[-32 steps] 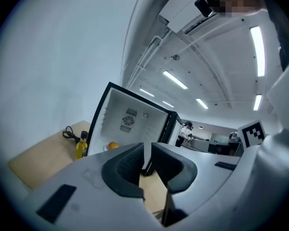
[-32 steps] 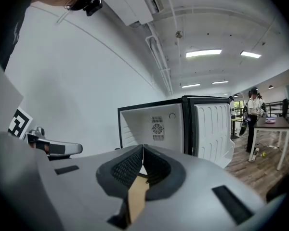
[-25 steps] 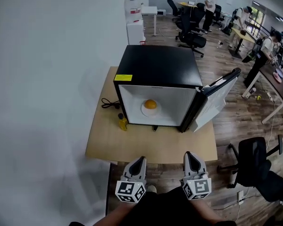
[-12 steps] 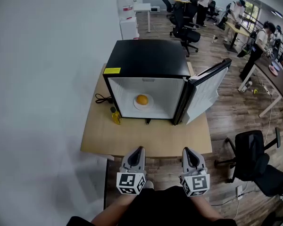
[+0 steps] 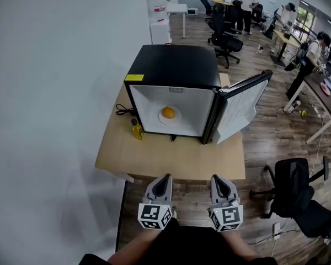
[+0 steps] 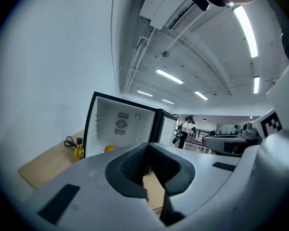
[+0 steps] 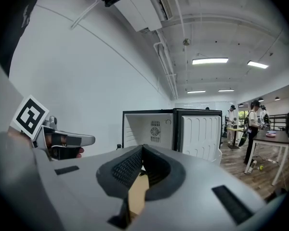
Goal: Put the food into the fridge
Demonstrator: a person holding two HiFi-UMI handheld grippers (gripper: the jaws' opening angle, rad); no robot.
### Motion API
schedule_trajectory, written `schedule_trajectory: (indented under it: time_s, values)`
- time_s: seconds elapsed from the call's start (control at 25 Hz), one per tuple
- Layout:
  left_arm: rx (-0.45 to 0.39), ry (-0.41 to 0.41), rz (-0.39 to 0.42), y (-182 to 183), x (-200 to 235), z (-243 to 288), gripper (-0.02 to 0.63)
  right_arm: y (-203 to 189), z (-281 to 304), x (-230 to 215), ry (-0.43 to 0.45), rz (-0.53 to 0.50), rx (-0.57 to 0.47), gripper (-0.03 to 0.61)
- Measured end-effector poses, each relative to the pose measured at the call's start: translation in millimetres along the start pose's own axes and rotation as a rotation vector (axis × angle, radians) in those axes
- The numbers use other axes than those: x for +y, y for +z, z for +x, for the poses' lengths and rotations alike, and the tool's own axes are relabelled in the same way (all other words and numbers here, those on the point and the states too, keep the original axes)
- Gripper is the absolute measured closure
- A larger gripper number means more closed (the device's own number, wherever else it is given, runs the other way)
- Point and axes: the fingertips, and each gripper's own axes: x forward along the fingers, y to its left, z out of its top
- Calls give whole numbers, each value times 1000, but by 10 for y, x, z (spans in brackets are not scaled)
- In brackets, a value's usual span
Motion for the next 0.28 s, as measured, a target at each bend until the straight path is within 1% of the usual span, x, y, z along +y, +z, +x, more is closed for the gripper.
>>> schedule_trajectory:
  time_s: [0.28]
  values:
    - [-4,-7,10,-55,-401,-144,597,-73,-340,-93,21,-2,21,518]
